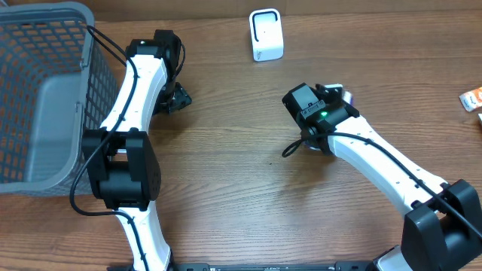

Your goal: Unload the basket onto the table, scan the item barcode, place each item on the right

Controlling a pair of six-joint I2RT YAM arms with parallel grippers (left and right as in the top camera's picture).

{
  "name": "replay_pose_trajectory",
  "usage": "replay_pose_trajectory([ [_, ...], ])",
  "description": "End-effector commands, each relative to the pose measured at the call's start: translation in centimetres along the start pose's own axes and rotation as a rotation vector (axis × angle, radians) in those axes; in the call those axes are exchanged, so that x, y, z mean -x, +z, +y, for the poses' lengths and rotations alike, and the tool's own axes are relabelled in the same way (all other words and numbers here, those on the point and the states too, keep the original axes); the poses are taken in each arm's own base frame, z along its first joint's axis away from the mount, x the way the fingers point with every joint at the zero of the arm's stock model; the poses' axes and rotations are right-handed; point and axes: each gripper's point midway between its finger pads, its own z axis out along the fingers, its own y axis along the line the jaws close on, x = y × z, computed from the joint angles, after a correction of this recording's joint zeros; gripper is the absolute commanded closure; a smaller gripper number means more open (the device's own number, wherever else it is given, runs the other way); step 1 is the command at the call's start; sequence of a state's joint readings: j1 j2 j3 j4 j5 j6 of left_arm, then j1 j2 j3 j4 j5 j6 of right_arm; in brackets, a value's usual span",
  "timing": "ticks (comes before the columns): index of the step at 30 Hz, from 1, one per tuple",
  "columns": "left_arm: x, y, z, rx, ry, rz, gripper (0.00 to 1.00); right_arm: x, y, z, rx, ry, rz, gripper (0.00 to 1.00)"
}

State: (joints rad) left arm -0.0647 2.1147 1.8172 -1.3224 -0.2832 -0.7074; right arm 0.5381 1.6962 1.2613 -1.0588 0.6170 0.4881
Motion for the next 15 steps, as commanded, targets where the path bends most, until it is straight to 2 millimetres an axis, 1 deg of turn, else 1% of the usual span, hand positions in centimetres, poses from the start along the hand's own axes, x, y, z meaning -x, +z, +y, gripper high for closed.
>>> replay_pose_trajectory([
  [1, -0.5, 0.5, -0.2, -0.002, 0.003, 0.022, 0.06, 0.1, 0.0, -1.5, -0.088, 0.070, -0.022, 0.96],
  [3, -0.5, 0.5, -0.2, -0.002, 0.003, 0.022, 0.06, -0.8, 0.4, -0.8, -0.065, 0.053, 0.023, 0.96],
  [5, -0.5, 0.5, -0.4, -0.010, 0.002, 0.025, 0.06, -1.7, 1.2, -0.2, -0.084, 0.011, 0.061, 0.96],
  [8, -0.6, 0.5, -0.8, -0.035, -0.001, 0.035, 0.06, -2.6, 1.5, 1.1, -0.089, -0.042, 0.077, 0.96],
  [10, -0.7, 0.4, -1.2, -0.053, -0.002, 0.042, 0.06, -3.1, 1.2, 2.3, -0.081, -0.084, 0.068, 0.96],
  [15, -1.0, 0.4, -1.7, -0.082, 0.012, 0.061, 0.05, -3.8, -0.9, 5.1, -0.041, -0.164, 0.012, 0.96],
])
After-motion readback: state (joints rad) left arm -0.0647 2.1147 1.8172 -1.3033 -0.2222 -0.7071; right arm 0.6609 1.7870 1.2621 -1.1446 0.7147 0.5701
